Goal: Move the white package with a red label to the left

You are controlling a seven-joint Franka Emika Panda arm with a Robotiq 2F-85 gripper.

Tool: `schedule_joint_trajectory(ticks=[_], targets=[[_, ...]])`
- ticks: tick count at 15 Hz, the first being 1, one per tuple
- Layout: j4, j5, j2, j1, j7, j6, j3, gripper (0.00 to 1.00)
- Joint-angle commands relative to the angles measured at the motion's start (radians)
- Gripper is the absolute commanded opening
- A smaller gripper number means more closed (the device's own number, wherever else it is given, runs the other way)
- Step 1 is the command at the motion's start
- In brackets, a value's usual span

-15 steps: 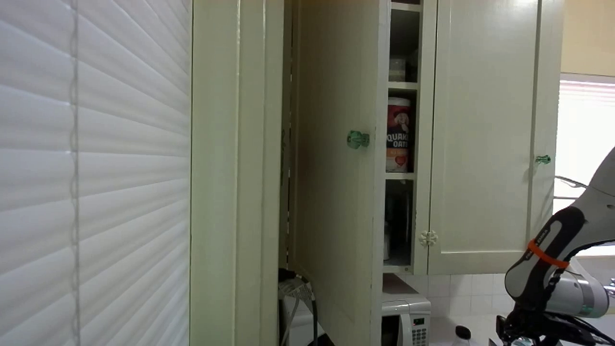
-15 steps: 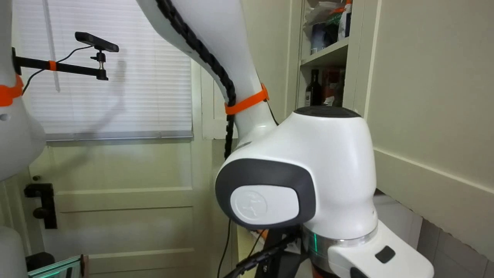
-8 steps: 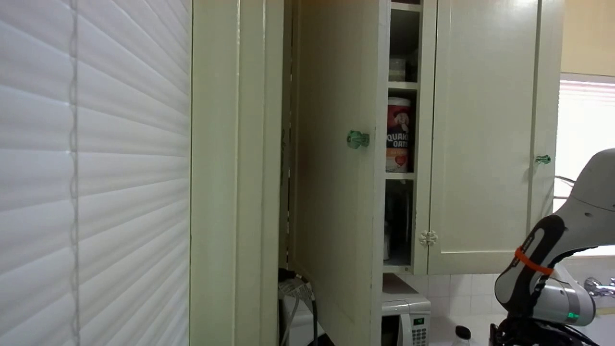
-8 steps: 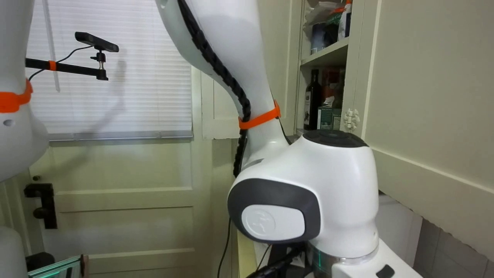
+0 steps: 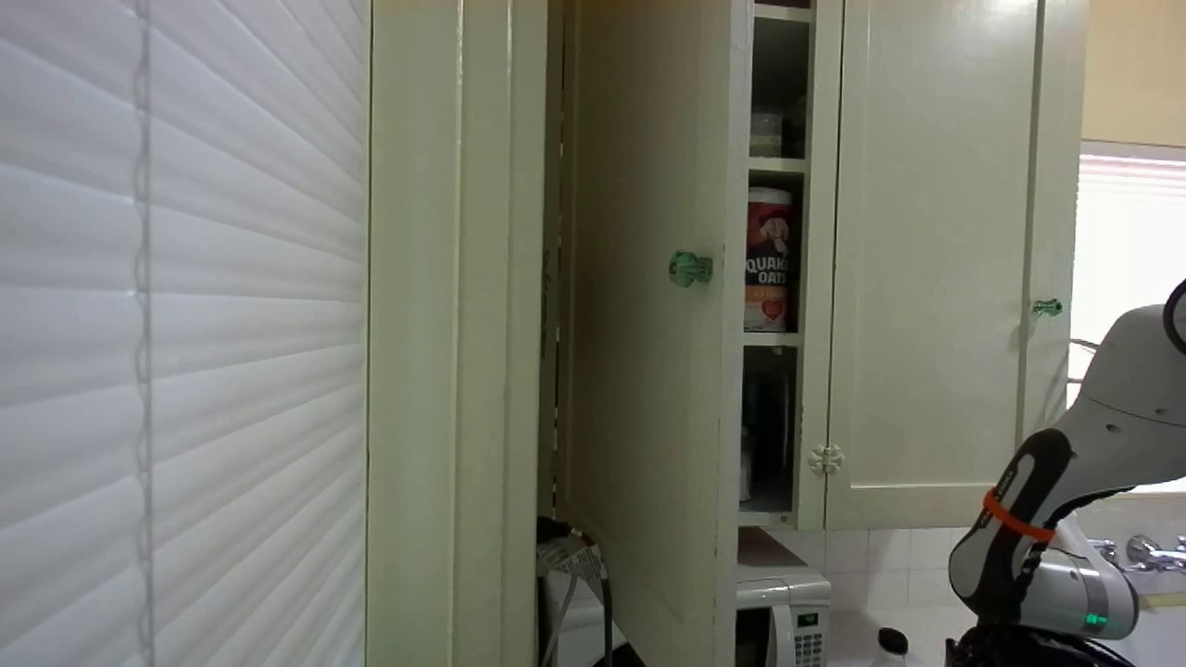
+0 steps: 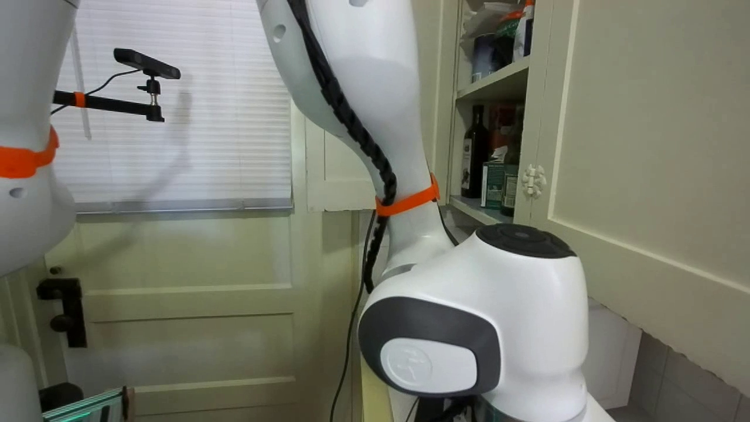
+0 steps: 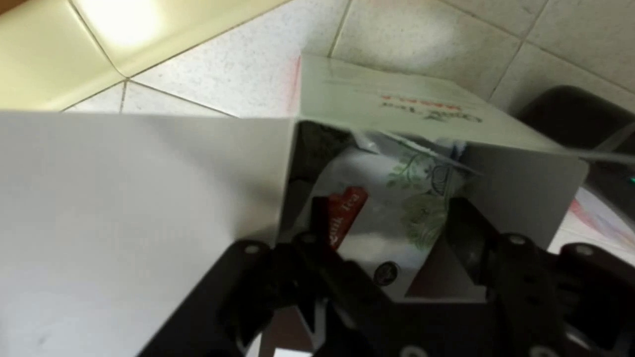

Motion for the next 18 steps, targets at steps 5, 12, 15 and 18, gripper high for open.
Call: schedule_joint_trajectory(ticks=[5,12,15,18], targets=[[0.026,0.012,0.045,-0.016,-0.008,0.026,0.013,0.68],[0.035,0.018,0.056,-0.038,-0.03,0.031,0.043,0.75],[0.038,0.019,0.058,-0.061,-0.045,0.036,0.068,0.77],[0.037,0.02,0.056,-0.085,-0.061,0.044,0.092,0.64]])
